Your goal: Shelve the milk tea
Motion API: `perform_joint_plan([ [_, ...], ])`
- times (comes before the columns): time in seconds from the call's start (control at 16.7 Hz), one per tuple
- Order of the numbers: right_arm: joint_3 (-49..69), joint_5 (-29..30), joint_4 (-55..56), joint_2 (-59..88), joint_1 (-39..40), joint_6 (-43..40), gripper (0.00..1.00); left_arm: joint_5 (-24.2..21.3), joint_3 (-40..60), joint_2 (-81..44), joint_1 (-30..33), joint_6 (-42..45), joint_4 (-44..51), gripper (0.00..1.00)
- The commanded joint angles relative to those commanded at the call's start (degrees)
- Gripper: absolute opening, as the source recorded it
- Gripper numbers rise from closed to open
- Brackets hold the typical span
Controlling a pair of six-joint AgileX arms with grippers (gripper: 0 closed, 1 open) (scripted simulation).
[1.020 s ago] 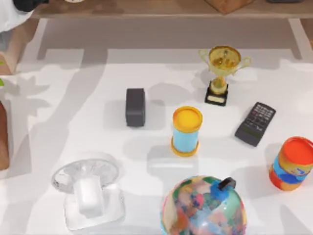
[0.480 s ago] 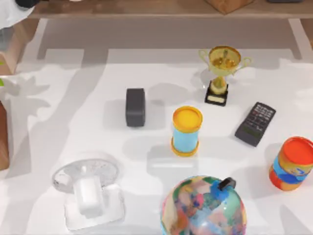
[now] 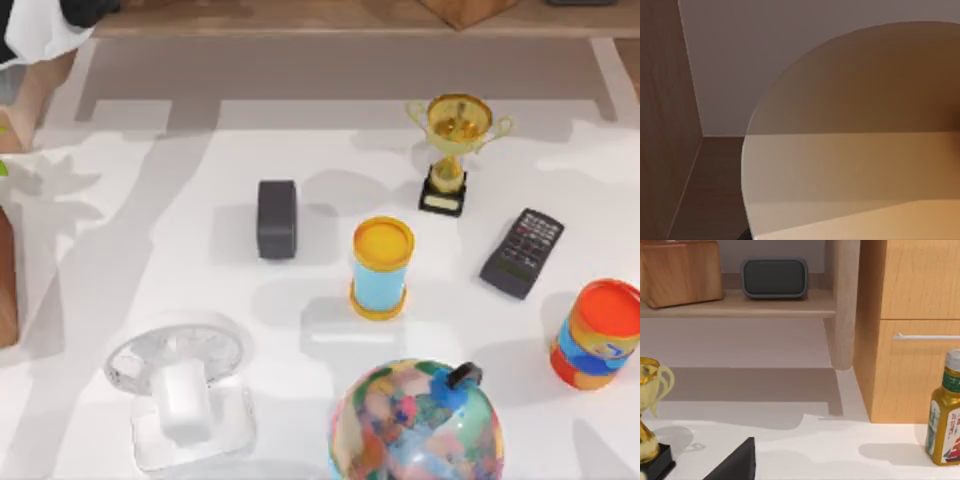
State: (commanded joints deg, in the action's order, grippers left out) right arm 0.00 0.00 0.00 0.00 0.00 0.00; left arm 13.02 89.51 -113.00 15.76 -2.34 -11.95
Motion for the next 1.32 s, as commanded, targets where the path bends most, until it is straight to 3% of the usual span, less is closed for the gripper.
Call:
perform_joint_plan([
  [0.18,0.0,0.0,0.0,0.0,0.0,0.0,1.00,0.0,0.0,0.0,0.0,0.0,0.0,0.00],
  [0.96,0.0,0.0,0.0,0.0,0.0,0.0,1.00,0.0,0.0,0.0,0.0,0.0,0.0,0.98],
  [1.32,0.0,0.0,0.0,0.0,0.0,0.0,1.00,0.0,0.0,0.0,0.0,0.0,0.0,1.00],
])
